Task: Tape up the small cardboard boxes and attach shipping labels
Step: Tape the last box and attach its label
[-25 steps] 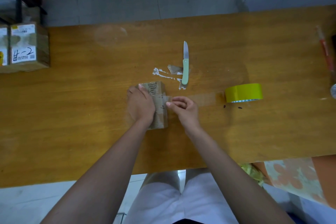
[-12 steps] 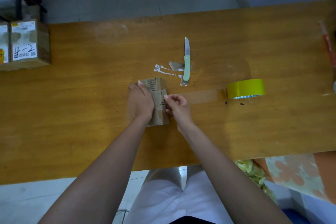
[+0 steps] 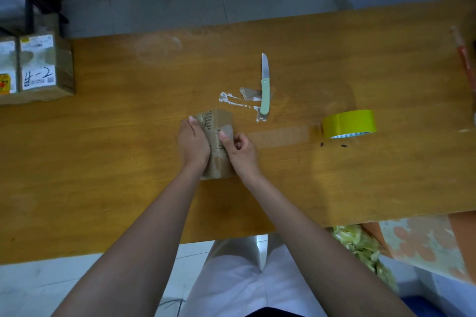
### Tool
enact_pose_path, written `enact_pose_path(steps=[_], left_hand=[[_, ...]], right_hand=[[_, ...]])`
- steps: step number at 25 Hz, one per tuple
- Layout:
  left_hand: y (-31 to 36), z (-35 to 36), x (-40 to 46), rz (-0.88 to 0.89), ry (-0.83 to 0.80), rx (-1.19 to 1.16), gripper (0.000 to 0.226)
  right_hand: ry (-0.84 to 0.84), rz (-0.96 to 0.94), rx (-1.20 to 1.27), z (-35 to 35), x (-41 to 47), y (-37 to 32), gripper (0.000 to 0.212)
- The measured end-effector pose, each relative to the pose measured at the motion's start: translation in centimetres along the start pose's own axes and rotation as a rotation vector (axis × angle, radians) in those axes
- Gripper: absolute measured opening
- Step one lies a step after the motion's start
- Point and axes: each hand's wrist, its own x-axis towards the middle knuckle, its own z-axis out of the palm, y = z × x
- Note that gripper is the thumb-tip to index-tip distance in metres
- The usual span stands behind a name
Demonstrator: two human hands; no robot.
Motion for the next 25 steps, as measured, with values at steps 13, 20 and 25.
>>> enact_pose_path(steps=[13,20,25], left_hand=[[5.3,-1.0,-2.9,-0.304,-0.223,-0.363,0.032],[11.9,-1.1,-7.2,-0.016,-0.435,-0.391,0.035],[14.3,-0.5,-8.8,0.107,-0.303,-0.324,0.033]], right_hand=[[-0.098,0.005,-0.127,-4.3,-1.6,-3.2,0.063],[0.017,-0.049,-0.072,-10.1,-1.4,-9.3,0.042],[0.138,-0.194,-0.369,-12.5,-1.9,-11.5,0.049]])
